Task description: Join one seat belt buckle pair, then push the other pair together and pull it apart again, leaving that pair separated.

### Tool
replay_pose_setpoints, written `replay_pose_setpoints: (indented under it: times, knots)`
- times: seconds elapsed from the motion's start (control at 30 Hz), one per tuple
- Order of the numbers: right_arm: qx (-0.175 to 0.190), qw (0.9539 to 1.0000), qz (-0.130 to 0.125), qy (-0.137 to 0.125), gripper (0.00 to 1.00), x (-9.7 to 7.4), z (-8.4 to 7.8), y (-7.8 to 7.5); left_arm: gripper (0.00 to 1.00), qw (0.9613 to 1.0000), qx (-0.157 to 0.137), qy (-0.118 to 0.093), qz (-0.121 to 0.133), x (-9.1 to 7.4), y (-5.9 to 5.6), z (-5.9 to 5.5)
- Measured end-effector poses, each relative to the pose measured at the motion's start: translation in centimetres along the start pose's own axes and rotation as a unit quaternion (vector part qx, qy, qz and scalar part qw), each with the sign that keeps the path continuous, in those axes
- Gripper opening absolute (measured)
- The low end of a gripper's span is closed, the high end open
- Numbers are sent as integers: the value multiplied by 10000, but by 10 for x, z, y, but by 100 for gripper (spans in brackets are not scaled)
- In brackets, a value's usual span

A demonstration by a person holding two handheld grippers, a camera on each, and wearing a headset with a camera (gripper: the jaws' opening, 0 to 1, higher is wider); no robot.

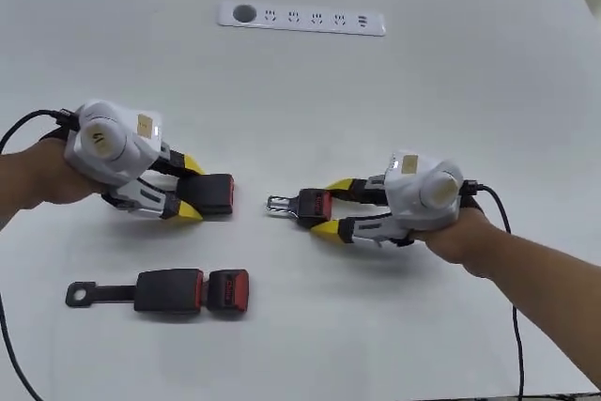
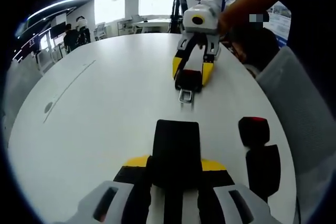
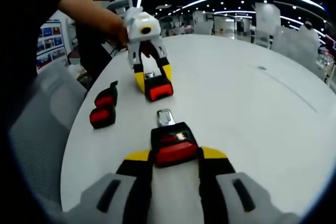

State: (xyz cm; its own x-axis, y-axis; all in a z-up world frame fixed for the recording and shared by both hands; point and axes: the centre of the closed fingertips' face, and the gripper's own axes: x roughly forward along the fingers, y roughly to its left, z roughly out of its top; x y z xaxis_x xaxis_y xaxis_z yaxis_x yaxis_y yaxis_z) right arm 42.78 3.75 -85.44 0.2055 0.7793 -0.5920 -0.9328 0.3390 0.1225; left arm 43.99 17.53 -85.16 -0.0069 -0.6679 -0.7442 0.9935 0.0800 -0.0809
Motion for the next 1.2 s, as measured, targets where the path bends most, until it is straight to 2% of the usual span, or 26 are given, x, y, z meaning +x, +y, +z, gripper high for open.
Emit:
replay_pose_setpoints:
  times: [0.23, 0.3, 0.4, 0.47, 0.6, 0.73, 0.77, 0.8, 0.93, 1.1, 1.2]
  knots:
    - [-38, 10000, 53, -52, 34, 19, 17, 3, 34, 9999, 73, 104, -39, 0, 0, 0]
    - [-101, 9999, 92, -63, 34, 26, 22, 4, 34, 9994, 240, 223, -65, 0, 0, -1]
    - [-123, 9998, 145, -71, 34, 34, 26, 7, 34, 9996, 189, 195, -52, 0, 0, 0]
    - [-289, 9995, 150, -15, 34, 37, 28, 6, 34, 9995, 216, 220, -70, -1, 0, -1]
    - [-316, 9994, 124, -10, 34, 38, 29, 7, 34, 9992, 265, 269, -113, -1, 0, -2]
    - [-211, 9996, 168, -89, 34, 49, 38, 13, 34, 9991, 296, 281, -107, -1, -1, -2]
    - [-205, 9998, 72, -9, 34, 50, 36, 12, 34, 9989, 328, 323, -127, -2, -1, -3]
    - [-291, 9995, 101, -51, 34, 51, 39, 12, 34, 9989, 308, 320, -125, -3, -1, -3]
    - [-52, 9999, 118, -105, 34, 51, 39, 12, 34, 9988, 328, 338, -106, -3, -1, -3]
    - [-83, 9999, 111, 21, 34, 55, 41, 13, 34, 9983, 417, 378, -161, -3, -1, -3]
    - [30, 9999, 97, -2, 33, 62, 47, 18, 34, 9973, 506, 465, -245, -2, -1, -3]
